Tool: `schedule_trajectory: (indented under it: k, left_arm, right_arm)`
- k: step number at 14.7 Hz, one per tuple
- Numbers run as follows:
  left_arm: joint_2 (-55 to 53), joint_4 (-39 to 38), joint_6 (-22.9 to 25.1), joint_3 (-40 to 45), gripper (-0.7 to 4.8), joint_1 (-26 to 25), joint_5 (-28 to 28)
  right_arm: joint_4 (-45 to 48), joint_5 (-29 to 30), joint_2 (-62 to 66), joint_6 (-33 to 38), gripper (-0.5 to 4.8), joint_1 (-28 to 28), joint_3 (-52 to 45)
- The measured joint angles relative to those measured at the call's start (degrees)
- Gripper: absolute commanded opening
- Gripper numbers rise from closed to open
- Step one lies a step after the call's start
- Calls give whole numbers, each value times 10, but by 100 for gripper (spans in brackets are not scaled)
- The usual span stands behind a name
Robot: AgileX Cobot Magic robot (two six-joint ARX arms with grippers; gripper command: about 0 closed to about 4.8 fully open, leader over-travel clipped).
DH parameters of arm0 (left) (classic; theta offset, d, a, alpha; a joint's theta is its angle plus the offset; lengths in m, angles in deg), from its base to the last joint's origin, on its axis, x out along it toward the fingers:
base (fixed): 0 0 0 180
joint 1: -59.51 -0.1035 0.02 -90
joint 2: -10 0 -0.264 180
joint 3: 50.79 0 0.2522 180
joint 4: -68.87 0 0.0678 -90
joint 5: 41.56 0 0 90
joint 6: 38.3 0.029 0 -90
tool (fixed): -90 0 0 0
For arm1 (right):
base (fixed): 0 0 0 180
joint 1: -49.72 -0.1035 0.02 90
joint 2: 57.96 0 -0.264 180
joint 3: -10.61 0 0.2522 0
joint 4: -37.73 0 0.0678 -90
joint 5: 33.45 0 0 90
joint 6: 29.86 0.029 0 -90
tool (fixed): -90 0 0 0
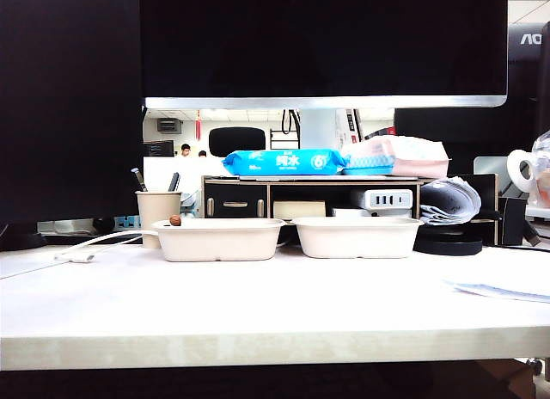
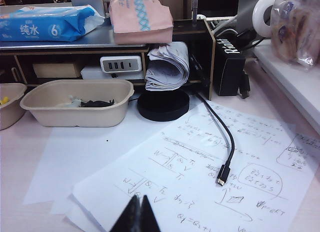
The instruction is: Put the dolls with similar sizes into the same paper box, while dolls with different sizes go into separate paper boxes.
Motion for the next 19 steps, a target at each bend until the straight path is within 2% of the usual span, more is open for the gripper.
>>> schedule_trajectory:
  k: [5, 8, 10, 12, 14, 15, 19]
  left_arm:
    - [0, 1, 0, 0, -2, 0, 0]
    - [0, -44, -6, 2, -2, 0, 30]
    - [0, -5, -64, 3, -2, -4, 101]
    - [0, 43, -72, 2, -2, -4, 98]
    - [0, 57, -119, 2, -2, -4, 95]
    - [0, 62, -127, 2, -2, -3, 99]
    - [0, 67, -134, 2, -2, -4, 101]
  right_arm:
    - [13, 0, 0, 0, -5, 0, 0]
    - [12, 0, 0, 0, -5, 0, 0]
    - [8, -7, 0, 0, -5, 0, 0]
    - [8, -20, 0, 0, -5, 0, 0]
    - [9, -37, 0, 0, -5, 0, 0]
    - [9, -41, 0, 0, -5, 0, 0]
    - [13, -44, 0, 0, -5, 0, 0]
